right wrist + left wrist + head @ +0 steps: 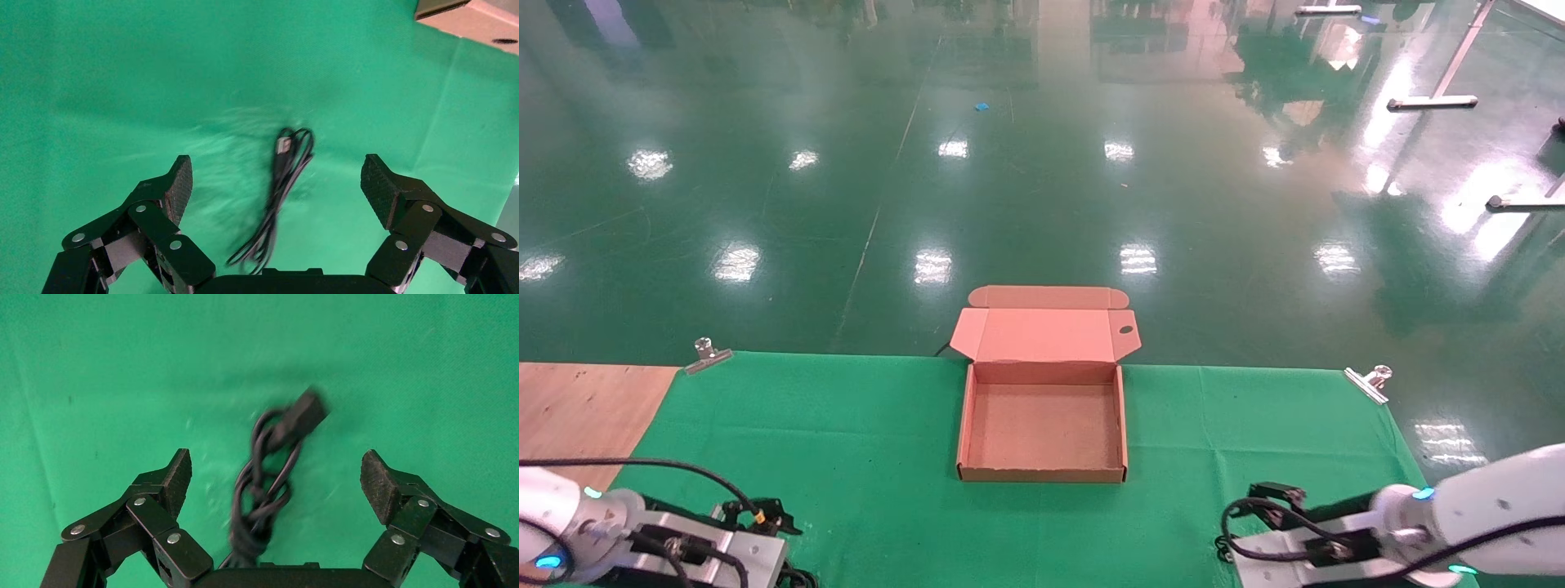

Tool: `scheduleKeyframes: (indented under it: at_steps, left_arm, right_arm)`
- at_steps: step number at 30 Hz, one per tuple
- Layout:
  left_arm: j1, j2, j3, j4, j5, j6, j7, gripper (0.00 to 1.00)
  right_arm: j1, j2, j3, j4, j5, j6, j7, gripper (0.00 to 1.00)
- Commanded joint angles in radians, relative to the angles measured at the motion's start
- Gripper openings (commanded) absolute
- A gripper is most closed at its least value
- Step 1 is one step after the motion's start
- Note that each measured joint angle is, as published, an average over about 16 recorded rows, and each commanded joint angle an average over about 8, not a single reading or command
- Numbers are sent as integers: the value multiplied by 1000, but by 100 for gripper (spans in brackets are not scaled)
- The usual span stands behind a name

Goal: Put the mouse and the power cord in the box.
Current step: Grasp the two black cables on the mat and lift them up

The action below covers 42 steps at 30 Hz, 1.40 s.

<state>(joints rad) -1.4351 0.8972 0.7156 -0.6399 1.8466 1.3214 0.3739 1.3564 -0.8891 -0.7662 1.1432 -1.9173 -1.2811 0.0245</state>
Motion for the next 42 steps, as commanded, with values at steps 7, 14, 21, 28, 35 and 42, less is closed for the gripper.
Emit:
scheduleKeyframes:
  at_steps: [7, 14, 21, 28, 35, 42]
  left_arm:
    - [-88, 101, 42, 278, 94, -116, 189, 100]
    - [-118, 145, 37, 426, 91, -200, 287, 100]
    - [-124, 168, 27, 508, 81, -290, 330, 100]
    - [-129, 170, 15, 557, 66, -321, 356, 100]
    - [-132, 166, 7, 585, 54, -304, 386, 58]
    - [-134, 163, -1, 603, 42, -283, 409, 0]
  right_arm:
    - [26, -98, -6, -242, -21, 119, -160, 100]
    - [63, -159, -7, -448, -10, 157, -282, 100]
    - [99, -201, -9, -617, -6, 177, -370, 100]
    - [123, -228, -2, -749, 10, 181, -431, 100]
    - [144, -245, 10, -838, 32, 187, -493, 46]
    - [162, -257, 18, -906, 46, 194, -543, 0]
